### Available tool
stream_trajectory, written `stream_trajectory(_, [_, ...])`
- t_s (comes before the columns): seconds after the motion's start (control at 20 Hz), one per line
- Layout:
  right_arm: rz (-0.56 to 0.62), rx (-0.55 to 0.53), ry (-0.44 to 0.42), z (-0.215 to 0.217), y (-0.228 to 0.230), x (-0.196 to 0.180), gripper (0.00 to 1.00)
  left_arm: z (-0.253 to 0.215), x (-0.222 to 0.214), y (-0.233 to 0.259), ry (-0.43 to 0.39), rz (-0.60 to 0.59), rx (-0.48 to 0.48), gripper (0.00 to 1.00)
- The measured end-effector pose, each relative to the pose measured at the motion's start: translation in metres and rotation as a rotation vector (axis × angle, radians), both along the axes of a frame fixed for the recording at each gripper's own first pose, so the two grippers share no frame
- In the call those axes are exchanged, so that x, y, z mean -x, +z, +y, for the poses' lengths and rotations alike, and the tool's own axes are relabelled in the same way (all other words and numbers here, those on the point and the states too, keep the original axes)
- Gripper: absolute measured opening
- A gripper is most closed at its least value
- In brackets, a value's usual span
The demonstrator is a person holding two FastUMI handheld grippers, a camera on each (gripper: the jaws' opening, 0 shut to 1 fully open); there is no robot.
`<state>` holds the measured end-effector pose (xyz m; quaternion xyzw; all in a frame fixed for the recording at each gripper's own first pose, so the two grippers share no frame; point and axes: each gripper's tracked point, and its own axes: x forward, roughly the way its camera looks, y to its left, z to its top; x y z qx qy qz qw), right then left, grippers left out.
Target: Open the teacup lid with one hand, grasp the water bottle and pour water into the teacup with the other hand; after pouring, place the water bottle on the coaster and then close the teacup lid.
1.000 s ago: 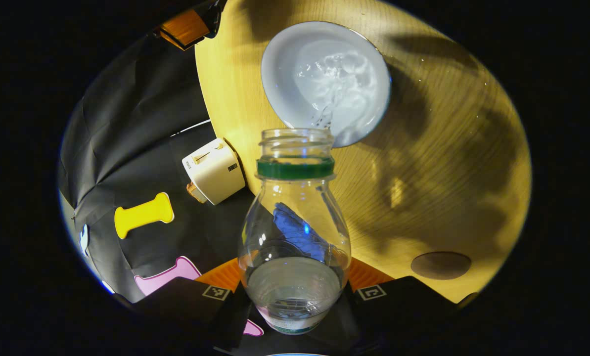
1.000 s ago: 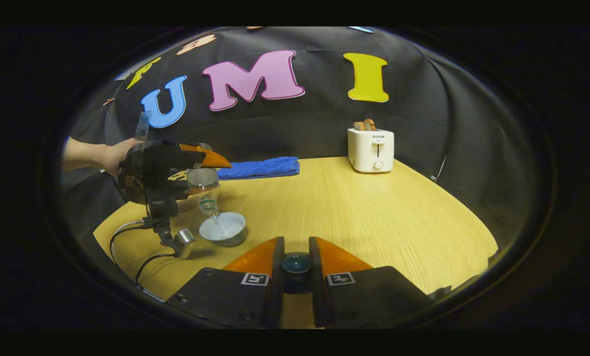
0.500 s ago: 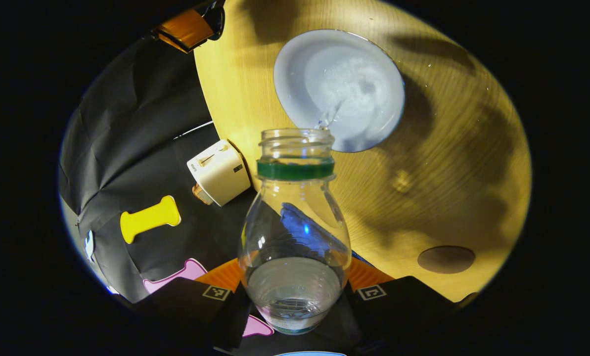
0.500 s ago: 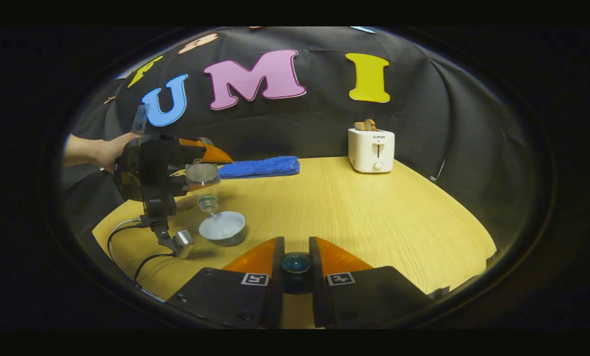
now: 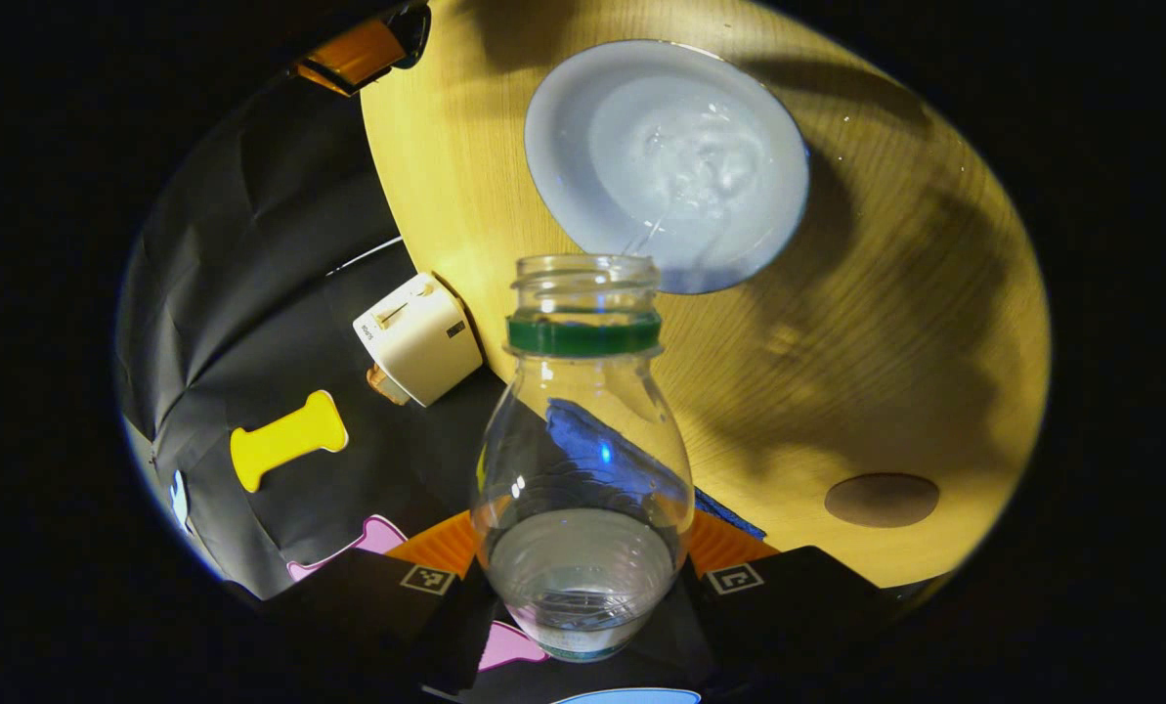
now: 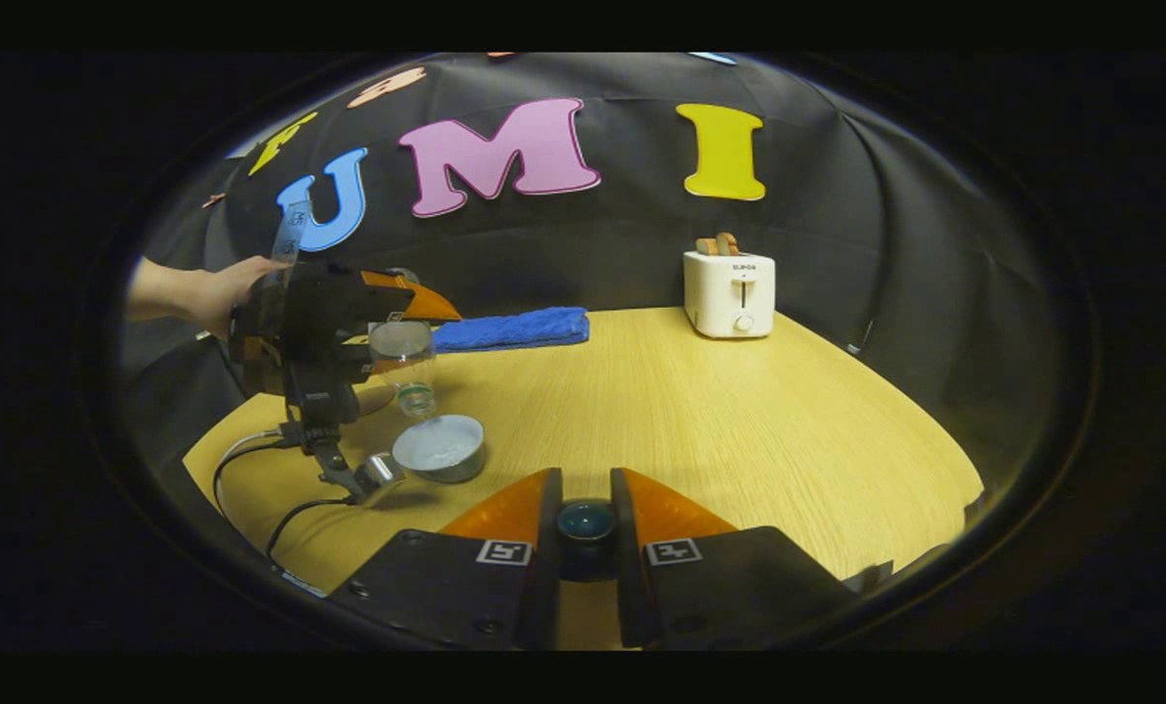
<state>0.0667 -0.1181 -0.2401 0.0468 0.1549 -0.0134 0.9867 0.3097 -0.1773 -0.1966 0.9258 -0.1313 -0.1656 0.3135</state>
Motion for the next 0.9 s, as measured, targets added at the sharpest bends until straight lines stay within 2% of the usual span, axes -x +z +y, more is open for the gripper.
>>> stream_trajectory(0.35, [-0.002, -0.018, -0.038, -0.009, 0.003, 0.003, 0.28, -0.005, 0.006, 0.004, -0.021, -0.020, -0.031, 0.78])
stream_trajectory(0.55, [-0.006, -0.025, -0.066, -0.012, 0.005, 0.005, 0.28, 0.000, 0.004, 0.005, 0.002, -0.025, -0.064, 0.78])
stream_trajectory(0.6, [-0.006, -0.026, -0.065, -0.011, 0.006, 0.004, 0.28, 0.000, 0.005, 0.005, 0.001, -0.027, -0.070, 0.78])
stream_trajectory(0.65, [-0.005, -0.024, -0.062, -0.009, 0.006, 0.004, 0.32, 0.001, 0.005, 0.006, -0.001, -0.028, -0.073, 0.78])
stream_trajectory(0.7, [-0.003, -0.019, -0.056, -0.008, 0.005, 0.004, 0.28, -0.001, 0.005, 0.005, -0.003, -0.025, -0.072, 0.78])
stream_trajectory(0.75, [-0.004, -0.012, -0.050, -0.007, 0.006, 0.004, 0.28, -0.001, 0.005, 0.004, -0.002, -0.021, -0.067, 0.78])
stream_trajectory(0.8, [-0.005, -0.006, -0.043, -0.005, 0.007, 0.004, 0.32, 0.000, 0.005, 0.004, 0.003, -0.020, -0.068, 0.78])
stream_trajectory(0.85, [-0.007, -0.001, -0.038, -0.004, 0.008, 0.003, 0.28, 0.000, 0.005, 0.003, 0.004, -0.021, -0.071, 0.78])
stream_trajectory(0.9, [-0.011, 0.002, -0.035, -0.002, 0.010, 0.003, 0.28, 0.001, 0.004, 0.003, 0.009, -0.018, -0.071, 0.78])
